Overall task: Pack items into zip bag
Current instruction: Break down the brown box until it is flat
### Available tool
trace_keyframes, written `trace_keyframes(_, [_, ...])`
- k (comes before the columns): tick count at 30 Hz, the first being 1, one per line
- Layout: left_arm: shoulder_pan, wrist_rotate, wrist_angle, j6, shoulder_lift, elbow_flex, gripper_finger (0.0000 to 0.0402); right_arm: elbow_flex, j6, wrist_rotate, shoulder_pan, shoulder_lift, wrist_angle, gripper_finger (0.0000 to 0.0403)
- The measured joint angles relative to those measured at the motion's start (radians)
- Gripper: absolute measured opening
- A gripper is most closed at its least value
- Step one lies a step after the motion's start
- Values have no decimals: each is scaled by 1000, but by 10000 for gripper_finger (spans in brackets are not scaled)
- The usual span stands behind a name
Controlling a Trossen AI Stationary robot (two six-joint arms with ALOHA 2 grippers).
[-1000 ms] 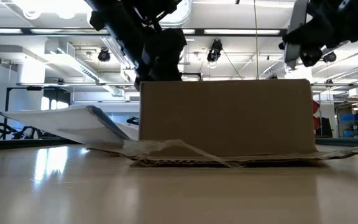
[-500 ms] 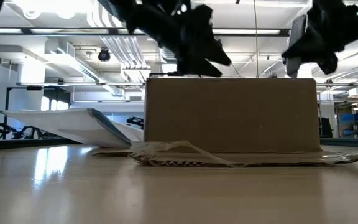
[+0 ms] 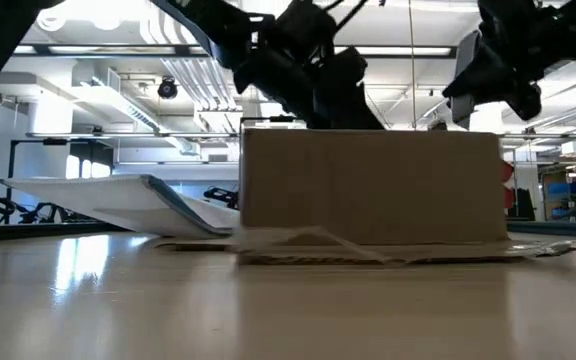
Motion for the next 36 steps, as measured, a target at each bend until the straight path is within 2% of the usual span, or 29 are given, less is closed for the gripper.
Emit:
trace_keyframes(5, [105,12,-56,23,-49,0,276,31,19,106,0,87,7,56])
trace_keyframes(9, [135,132,-93,48,-83,0,276,24,17,188,-14,133,44,56])
trace_keyframes(12, [125,177,-79,57,-88,0,276,23,-33,189,-57,139,55,56])
trace_keyframes(16, [93,144,44,94,-76,-1,276,18,-192,83,-181,122,128,56])
trace_keyframes(21, [94,28,238,37,-38,-1,276,8,-375,-254,-436,131,303,56])
trace_keyframes(23, [106,12,291,-4,-22,3,276,5,-423,-346,-524,158,349,56])
trace_keyframes(28, [123,-17,275,-37,47,5,276,2,-520,-428,-652,248,447,56])
trace_keyframes(36, [129,-18,239,-77,98,8,276,-11,-544,-455,-675,412,618,56])
